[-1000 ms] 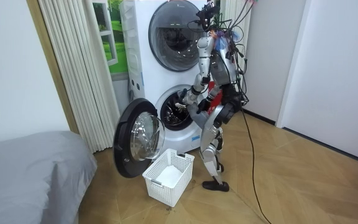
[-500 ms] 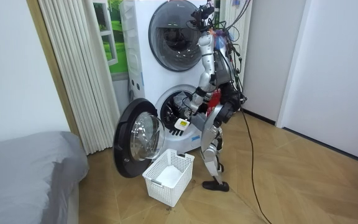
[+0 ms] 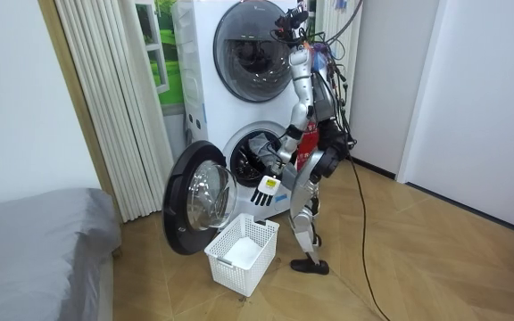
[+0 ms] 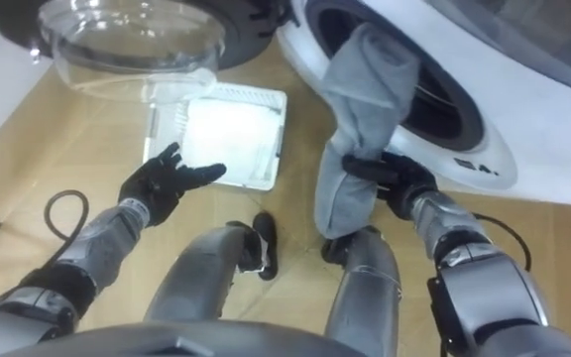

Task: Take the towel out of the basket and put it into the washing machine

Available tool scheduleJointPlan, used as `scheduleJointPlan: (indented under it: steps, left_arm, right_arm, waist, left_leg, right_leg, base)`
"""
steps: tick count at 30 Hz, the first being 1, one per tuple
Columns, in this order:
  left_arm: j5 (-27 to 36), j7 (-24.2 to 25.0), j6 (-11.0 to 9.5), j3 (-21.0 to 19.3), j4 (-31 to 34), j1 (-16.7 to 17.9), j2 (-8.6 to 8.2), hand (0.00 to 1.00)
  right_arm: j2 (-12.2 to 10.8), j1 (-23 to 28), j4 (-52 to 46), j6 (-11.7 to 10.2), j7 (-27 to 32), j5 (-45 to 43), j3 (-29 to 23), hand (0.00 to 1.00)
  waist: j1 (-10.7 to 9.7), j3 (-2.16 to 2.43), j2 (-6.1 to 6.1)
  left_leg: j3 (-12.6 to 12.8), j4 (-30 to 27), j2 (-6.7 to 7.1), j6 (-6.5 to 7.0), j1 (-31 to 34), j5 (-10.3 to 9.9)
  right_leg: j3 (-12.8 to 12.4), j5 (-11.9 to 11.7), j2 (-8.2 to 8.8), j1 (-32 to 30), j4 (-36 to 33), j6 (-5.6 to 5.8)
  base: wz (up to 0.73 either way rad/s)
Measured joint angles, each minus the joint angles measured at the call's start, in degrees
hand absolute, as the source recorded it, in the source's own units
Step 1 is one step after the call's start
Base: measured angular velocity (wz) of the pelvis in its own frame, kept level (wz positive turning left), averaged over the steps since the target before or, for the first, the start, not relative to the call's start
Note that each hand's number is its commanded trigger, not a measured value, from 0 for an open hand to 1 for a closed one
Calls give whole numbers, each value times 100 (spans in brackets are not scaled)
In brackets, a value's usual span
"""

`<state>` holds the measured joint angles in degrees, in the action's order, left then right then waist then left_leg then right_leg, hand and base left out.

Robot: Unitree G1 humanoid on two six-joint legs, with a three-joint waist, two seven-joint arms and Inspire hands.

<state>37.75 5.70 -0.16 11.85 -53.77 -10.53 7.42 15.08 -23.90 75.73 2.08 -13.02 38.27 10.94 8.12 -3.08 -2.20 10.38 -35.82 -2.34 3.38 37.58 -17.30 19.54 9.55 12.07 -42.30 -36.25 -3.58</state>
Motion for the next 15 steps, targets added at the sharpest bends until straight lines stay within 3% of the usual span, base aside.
scheduleJointPlan:
  steps: [4, 10, 15]
  left_arm:
    - [3, -1, 66, 94, 0, 6, -67, 0]
    - [6, -25, 131, 264, 46, 5, -88, 0]
    - [12, -57, 159, 415, 101, 1, -124, 0]
  right_arm:
    - [82, -55, 184, 62, -159, 282, -110, 100]
    - [113, -57, 317, 282, -160, 701, -108, 100]
    - [125, -209, 536, 341, -142, 1101, -114, 100]
  waist:
    - [-21, -39, -74]
    - [-22, -41, -92]
    - [-17, -38, -97]
  left_leg:
    - [-84, -64, 105, 28, 174, 19]
    - [-134, -165, 212, 30, 415, 21]
    - [-127, -219, 223, 28, 568, 42]
  right_leg:
    - [104, 92, 160, -156, -195, 11]
    - [119, 226, 372, -428, -497, -2]
    - [133, 262, 405, -568, -572, -20]
  base:
    - [20]
    - [14]
    - [7]
